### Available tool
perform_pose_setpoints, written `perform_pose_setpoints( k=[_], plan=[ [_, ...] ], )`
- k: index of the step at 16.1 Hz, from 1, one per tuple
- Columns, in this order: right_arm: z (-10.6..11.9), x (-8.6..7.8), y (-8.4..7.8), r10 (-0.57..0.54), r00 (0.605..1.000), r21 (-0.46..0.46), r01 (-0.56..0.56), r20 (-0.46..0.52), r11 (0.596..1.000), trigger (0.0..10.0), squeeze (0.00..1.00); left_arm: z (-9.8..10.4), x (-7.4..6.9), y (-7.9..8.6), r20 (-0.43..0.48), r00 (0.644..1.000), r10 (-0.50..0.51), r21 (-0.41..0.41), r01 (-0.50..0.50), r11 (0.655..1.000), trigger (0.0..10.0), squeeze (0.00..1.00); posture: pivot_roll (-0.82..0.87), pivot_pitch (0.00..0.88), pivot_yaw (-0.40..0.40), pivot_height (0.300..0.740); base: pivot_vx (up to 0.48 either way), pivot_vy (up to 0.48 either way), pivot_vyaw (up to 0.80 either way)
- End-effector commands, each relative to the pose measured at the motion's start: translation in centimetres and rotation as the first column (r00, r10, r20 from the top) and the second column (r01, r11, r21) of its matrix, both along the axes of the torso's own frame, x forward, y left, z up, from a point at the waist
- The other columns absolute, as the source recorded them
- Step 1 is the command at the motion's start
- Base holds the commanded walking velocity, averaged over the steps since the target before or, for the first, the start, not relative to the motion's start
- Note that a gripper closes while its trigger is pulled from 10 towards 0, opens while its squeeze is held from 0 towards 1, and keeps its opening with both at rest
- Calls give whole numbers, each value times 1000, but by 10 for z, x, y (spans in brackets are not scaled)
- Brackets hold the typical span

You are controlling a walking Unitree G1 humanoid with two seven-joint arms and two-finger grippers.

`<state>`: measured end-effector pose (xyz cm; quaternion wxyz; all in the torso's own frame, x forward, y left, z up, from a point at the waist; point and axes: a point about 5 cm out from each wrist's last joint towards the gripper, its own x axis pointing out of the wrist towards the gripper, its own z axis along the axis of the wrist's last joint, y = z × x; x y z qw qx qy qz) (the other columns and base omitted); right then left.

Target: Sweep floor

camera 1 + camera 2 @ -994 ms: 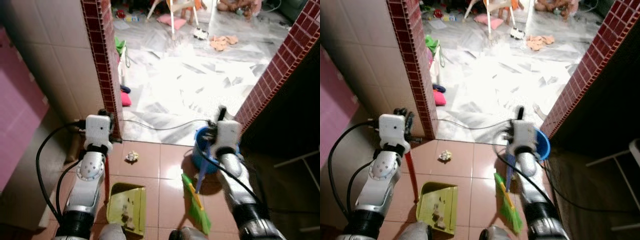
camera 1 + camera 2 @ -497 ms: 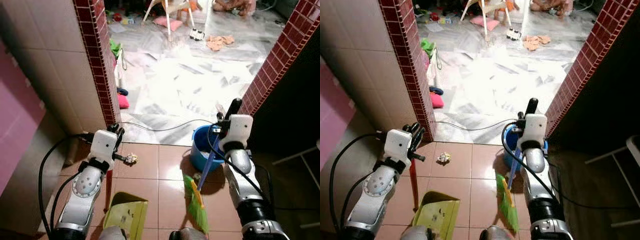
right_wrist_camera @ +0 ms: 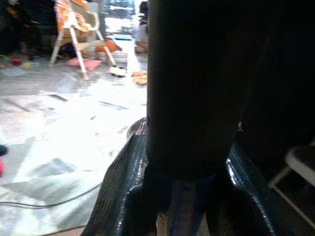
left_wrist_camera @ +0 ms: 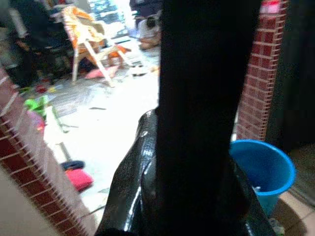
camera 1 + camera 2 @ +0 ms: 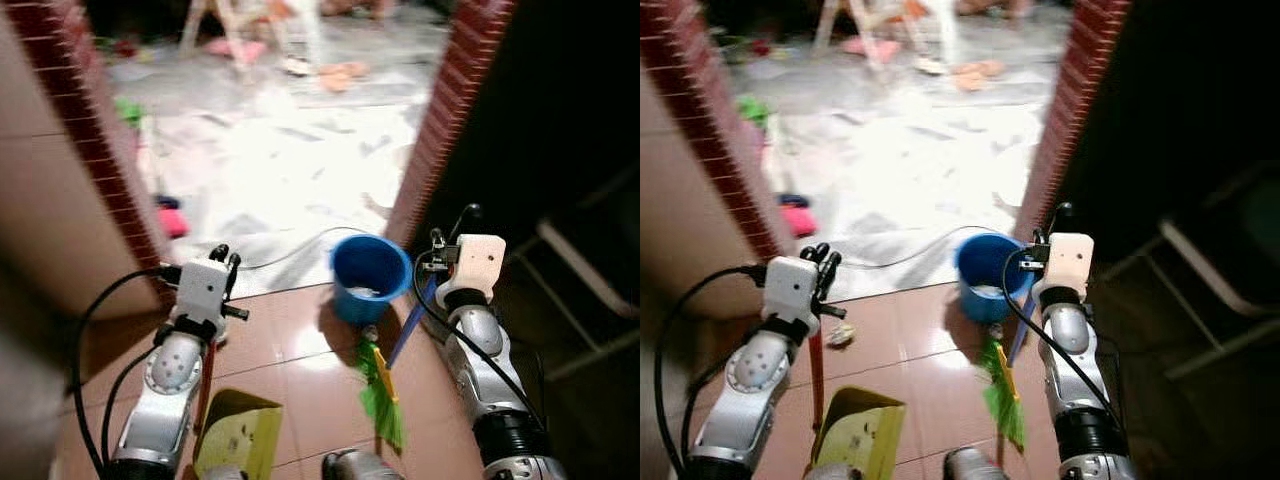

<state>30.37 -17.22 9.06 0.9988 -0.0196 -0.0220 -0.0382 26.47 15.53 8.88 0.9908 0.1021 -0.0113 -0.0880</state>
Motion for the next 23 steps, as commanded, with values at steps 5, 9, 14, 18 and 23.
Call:
perform_pose_setpoints(
  k=[5, 9, 14, 18, 23],
  plan=[
    [1, -3, -7, -45, 999, -8, 44, -8, 999, 10000, 0, 25, 10, 1, 65, 998, -23, 25, 21, 999, 10000, 0, 23, 0, -27, 740, 0, 0, -800],
    [-1, -8, -17, -64, 998, -21, 63, -25, 998, 10000, 0, 27, 8, -3, 74, 997, -9, -7, 10, 1000, 10000, 0, 1, 0, -17, 740, 0, 0, -800],
    [5, -2, -22, -63, 998, -33, 62, -14, 998, 10000, 0, 57, 18, 8, 166, 979, 119, -66, -110, 992, 10000, 0, 7, 0, -33, 740, 0, 0, -705],
    [16, 11, 2, 113, 993, 143, -117, 33, 983, 10000, 0, 59, 19, 11, 168, 976, 138, -74, -127, 989, 10000, 0, 13, 0, -37, 740, 0, 0, 0],
    [21, 10, 28, 301, 952, 258, -306, 61, 916, 10000, 0, 57, 19, 6, 157, 978, 139, -82, -127, 988, 10000, 0, 12, 0, -44, 740, 0, 0, 0]
  ],
)
